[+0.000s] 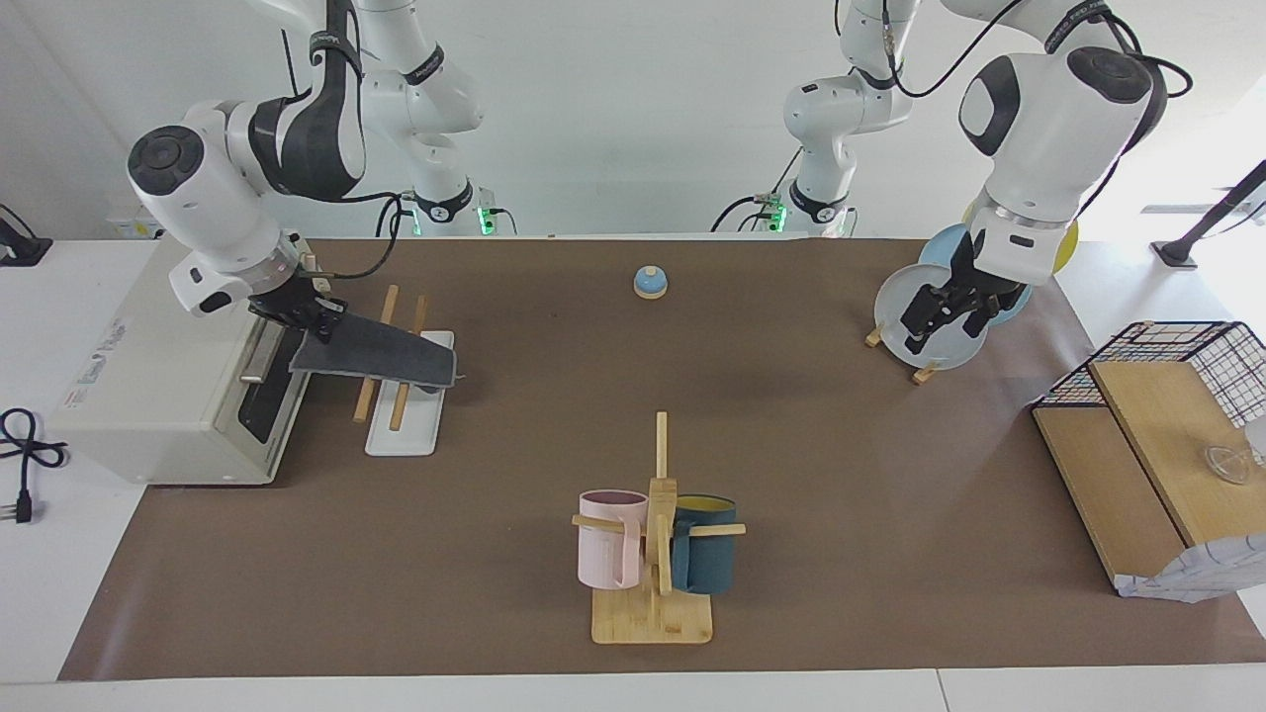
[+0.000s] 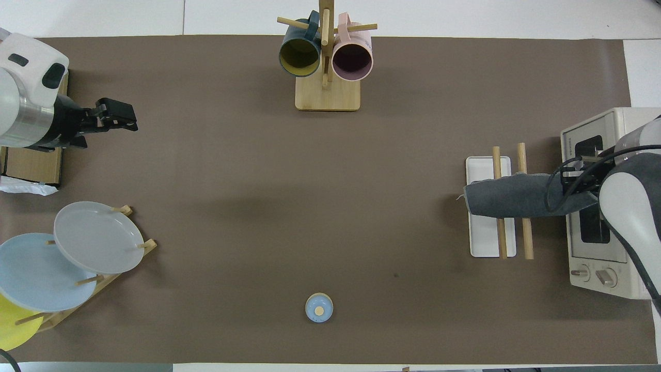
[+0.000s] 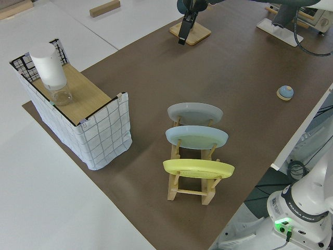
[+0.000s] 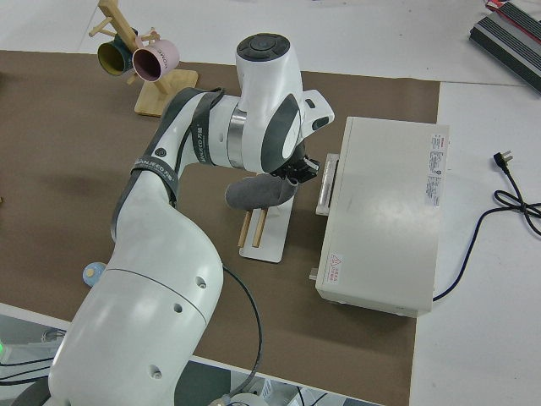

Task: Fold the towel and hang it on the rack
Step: 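Drape the towel over the rack bar and open the right gripper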

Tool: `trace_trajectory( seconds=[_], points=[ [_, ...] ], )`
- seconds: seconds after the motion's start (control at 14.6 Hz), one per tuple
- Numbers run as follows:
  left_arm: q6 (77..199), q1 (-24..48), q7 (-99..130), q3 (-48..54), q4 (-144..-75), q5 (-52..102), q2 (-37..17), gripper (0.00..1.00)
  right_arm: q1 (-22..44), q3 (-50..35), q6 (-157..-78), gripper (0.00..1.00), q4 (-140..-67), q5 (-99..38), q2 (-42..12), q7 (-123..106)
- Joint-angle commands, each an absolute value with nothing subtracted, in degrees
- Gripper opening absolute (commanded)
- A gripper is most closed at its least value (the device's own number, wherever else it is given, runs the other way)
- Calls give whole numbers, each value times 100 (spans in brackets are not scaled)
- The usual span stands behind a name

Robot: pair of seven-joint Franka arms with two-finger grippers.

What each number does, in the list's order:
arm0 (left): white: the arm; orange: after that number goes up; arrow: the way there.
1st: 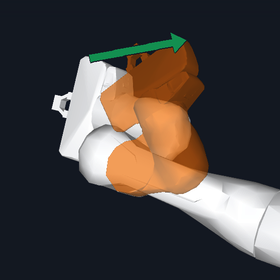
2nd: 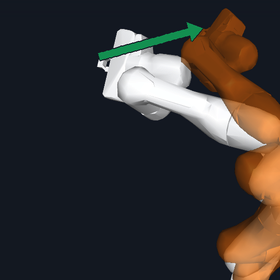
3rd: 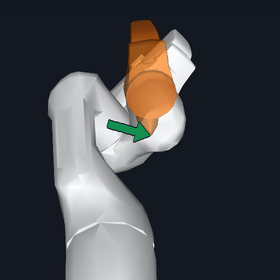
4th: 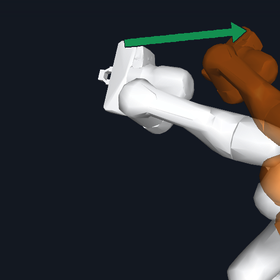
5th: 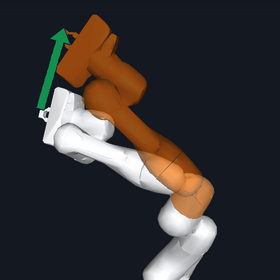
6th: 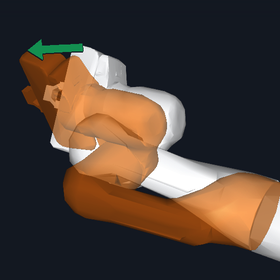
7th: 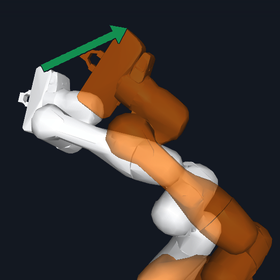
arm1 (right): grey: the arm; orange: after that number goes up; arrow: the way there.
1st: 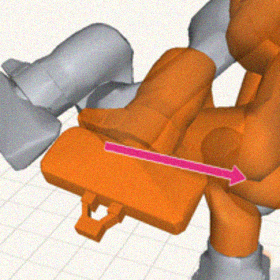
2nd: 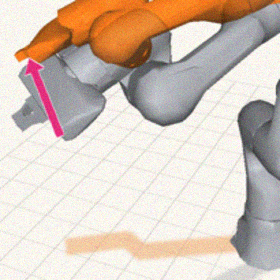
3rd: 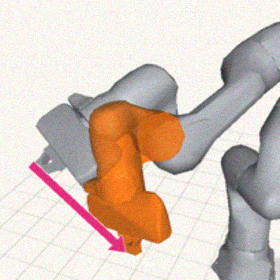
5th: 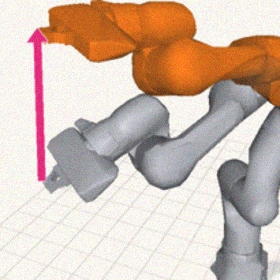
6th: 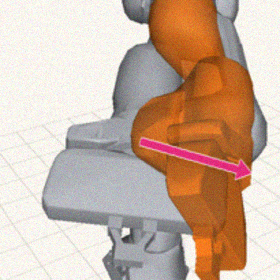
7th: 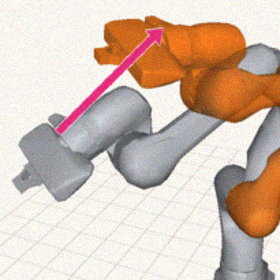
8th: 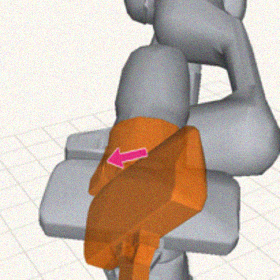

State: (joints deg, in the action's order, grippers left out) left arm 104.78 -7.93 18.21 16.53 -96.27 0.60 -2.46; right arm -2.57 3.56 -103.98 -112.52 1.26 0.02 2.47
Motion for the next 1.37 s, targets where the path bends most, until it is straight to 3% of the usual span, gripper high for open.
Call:
trace_trajectory(
  seconds=[0.0,0.07,0.14,0.27,0.55,0.96,1.3],
  points=[
    [9741,-975,970,1644,-9106,-245,-413,100,-334,272,-10415,18,-11417,211,167,167],
    [9521,-1010,749,1626,-9088,-229,-370,100,-334,272,-10406,55,-11417,211,167,132],
    [9258,-915,634,1504,-9097,-229,-326,100,-343,272,-10415,100,-11400,211,158,97],
    [8608,-155,484,743,-9201,-211,-107,100,-308,272,-10406,100,-11251,211,123,79],
    [8665,-123,457,659,-9378,120,9,100,-264,220,-10091,100,-10821,228,123,70],
    [9140,-44,457,580,-9272,334,9,100,-263,79,-8913,100,-9547,273,123,79],
    [9080,-17,448,615,-9237,299,9,100,-255,-70,-8192,100,-9044,290,62,88]
  ],
)
